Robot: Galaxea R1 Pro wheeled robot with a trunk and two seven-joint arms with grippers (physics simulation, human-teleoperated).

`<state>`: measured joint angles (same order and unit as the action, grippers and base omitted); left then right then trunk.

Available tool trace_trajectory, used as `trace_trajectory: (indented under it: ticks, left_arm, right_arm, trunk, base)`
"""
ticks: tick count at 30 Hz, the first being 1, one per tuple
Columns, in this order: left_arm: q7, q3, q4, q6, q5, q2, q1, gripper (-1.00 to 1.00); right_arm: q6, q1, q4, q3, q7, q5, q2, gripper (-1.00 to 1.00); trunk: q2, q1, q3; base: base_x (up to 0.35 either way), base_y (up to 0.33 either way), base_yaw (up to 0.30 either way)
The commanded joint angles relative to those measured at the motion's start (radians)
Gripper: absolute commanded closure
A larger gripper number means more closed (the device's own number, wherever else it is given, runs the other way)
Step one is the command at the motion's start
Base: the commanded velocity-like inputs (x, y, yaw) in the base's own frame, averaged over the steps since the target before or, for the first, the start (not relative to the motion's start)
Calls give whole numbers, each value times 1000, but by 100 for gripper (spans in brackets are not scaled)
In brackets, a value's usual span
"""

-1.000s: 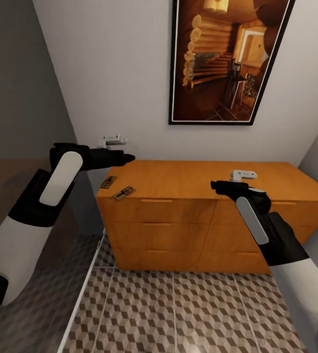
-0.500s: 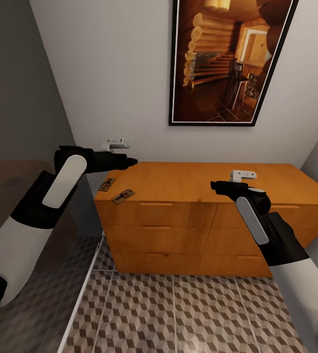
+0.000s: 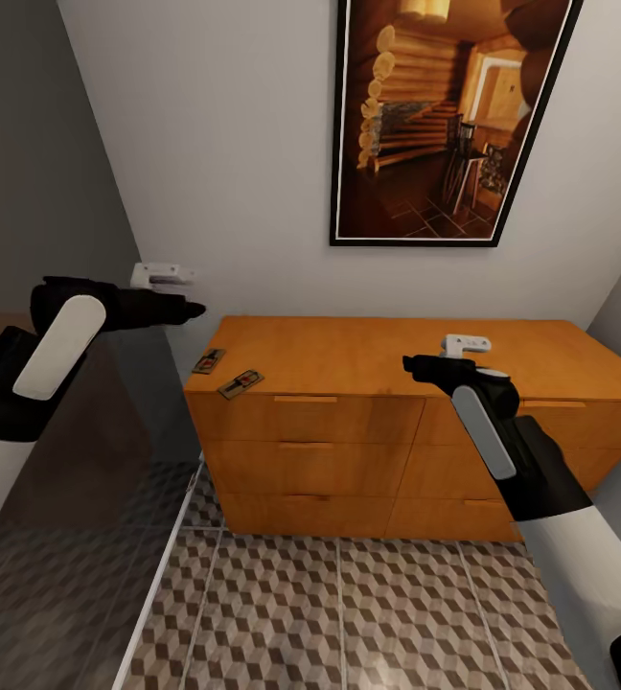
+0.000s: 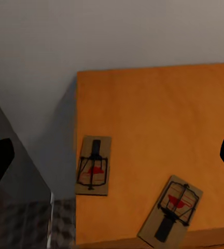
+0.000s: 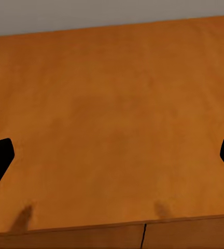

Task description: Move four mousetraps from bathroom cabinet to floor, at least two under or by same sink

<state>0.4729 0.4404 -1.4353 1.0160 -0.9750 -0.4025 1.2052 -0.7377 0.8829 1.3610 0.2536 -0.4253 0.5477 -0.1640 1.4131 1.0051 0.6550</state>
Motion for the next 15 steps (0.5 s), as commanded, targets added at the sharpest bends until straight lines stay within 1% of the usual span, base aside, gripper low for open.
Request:
trace_trajectory:
  ticks: [1, 3, 4, 5, 8, 12, 13, 15]
  left_arm:
    - [10, 1, 1, 1, -12, -17, 8, -100]
    - [10, 0, 9, 2, -12, -32, 24, -100]
    - [10, -1, 15, 3, -13, -35, 30, -100]
    - [10, 2, 40, 3, -13, -39, 44, -100]
    - [10, 12, 81, 5, -13, -39, 61, -100]
    - [10, 39, 118, 9, -13, -40, 77, -100]
    - [10, 53, 128, 10, -13, -42, 85, -100]
    - [10, 69, 136, 11, -13, -43, 90, -100]
  right_arm:
    - [-2, 0, -1, 3, -12, 9, 12, -100]
    - [-2, 0, -4, 3, -15, 9, 30, -100]
    - [-2, 0, -4, 3, -16, 9, 34, -100]
    - [-2, -1, -5, 3, -17, 9, 42, -100]
    - [-2, -1, -7, 4, -17, 10, 48, -100]
    - [-2, -2, -8, 4, -18, 10, 51, -100]
    - [-2, -2, -8, 4, -18, 10, 51, -100]
    - [-2, -2, -8, 4, -18, 10, 51, -100]
  trunk:
    - [1, 0, 1]
    - [1, 0, 1]
    - [1, 0, 1]
    - [1, 0, 1]
    - [1, 0, 1]
    - [1, 0, 1]
    - [1, 0, 1]
    - [1, 0, 1]
  base:
    - [0, 0, 0]
    - [0, 0, 0]
    - [0, 0, 0]
    - [0, 0, 0]
    - [0, 0, 0]
    - [0, 0, 0]
    - [0, 0, 0]
    - [0, 0, 0]
